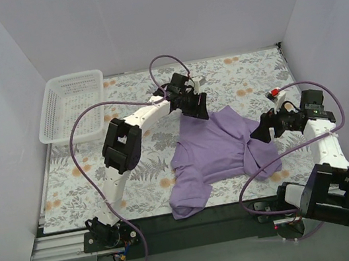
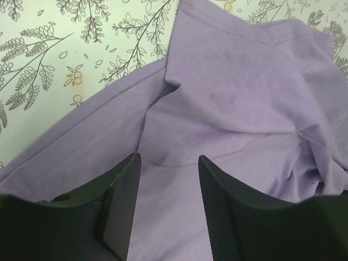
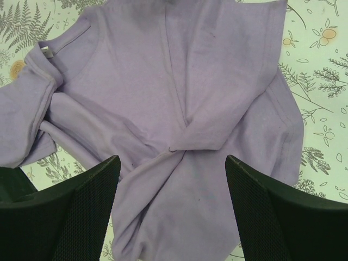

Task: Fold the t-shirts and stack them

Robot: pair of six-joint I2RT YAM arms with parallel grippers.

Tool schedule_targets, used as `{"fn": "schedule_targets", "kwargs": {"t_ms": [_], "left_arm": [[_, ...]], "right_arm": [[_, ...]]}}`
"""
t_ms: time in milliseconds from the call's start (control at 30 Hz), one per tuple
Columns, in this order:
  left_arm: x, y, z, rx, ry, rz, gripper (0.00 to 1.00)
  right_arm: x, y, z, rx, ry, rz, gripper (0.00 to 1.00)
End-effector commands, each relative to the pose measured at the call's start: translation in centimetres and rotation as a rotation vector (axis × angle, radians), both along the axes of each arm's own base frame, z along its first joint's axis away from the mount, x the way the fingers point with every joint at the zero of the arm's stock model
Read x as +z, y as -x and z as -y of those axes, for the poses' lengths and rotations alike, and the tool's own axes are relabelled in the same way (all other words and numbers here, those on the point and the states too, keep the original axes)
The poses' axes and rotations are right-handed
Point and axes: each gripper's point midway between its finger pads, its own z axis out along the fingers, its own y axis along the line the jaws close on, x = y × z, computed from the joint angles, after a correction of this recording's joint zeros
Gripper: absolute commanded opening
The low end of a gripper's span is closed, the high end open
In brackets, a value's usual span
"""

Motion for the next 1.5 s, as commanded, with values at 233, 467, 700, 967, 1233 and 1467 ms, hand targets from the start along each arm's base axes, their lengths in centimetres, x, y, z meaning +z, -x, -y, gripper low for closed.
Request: {"fn": "schedule_targets", "kwargs": {"t_ms": [233,467,700,967,1233,1467], "left_arm": [[0.2,-0.3,1.0,-0.005,0.017,-0.029,0.44],[-0.4,-0.1,1.2,-0.001,-0.003,-0.037,0.35],[3.9,-0.5,1.7,-0.005,0.061,0.029,0.00],[7.8,2.5,-2.2,0.043,0.053,0.097,0.00],[6.7,8.8,-6.4,0.068,0.034,-0.019,0.00],[3.7,12.4,-9.8,0.138,-0.028,-0.099,0.00]], "right_arm": [[0.4,-0.1,-0.1,0.008,-0.034,0.026,0.84],[0.6,-0.1,0.0,0.005,-0.040,0.028,0.83],[0.6,-0.1,0.1,-0.001,-0.041,0.031,0.84],[0.7,-0.2,0.3,-0.008,-0.041,0.039,0.84],[0.6,-0.2,0.3,-0.006,-0.050,0.029,0.83],[0.1,-0.5,0.2,0.002,-0.065,0.000,0.83]]}}
